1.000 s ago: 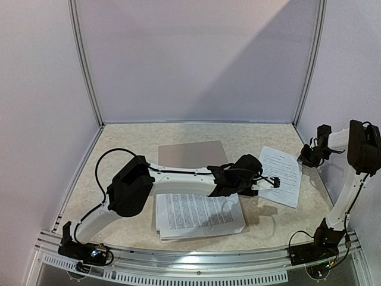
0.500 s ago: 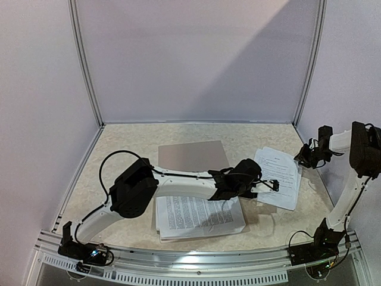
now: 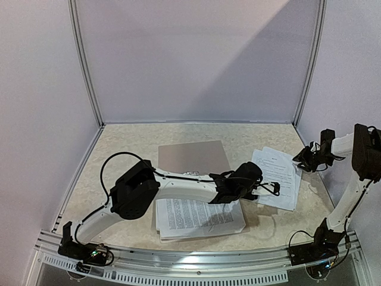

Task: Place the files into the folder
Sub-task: Pick up the file from the corner of the board.

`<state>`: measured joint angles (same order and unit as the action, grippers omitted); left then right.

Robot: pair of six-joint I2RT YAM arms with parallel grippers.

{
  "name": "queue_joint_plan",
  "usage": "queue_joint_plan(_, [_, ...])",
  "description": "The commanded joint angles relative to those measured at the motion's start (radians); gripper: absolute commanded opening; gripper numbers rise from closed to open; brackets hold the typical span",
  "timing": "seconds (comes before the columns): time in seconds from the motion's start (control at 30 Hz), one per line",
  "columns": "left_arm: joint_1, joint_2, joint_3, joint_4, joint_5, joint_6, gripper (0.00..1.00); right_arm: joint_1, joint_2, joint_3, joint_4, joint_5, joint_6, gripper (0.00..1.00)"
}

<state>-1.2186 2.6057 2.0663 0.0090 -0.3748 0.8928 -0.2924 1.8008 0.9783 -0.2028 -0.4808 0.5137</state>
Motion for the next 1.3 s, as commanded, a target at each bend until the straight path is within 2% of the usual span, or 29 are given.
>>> queue_joint_plan(0.0, [-0.022,0.034,-0.024,0.040,-0.019,0.025,0.66,-0.014,-0.027,-0.042,-0.008,0.000,-0.012,0.41])
queue_joint_plan(0.6, [-0.028,0.039,-0.028,0.051,-0.038,0.041,0.67,-0.016,0.028,-0.077,0.115,-0.321,0.027,0.33])
queue_joint_plan(0.83, [-0.029,0.039,-0.029,0.054,-0.040,0.044,0.66,-0.017,0.074,-0.082,0.111,-0.350,0.016,0.34])
queue_joint_plan(1.1, [-0.029,0.039,-0.030,0.054,-0.040,0.047,0.66,-0.016,0.139,-0.048,0.019,-0.319,-0.065,0.36])
queue_joint_plan(1.27, [-0.030,0.040,-0.029,0.054,-0.039,0.050,0.67,-0.013,0.161,-0.034,0.017,-0.399,-0.099,0.36])
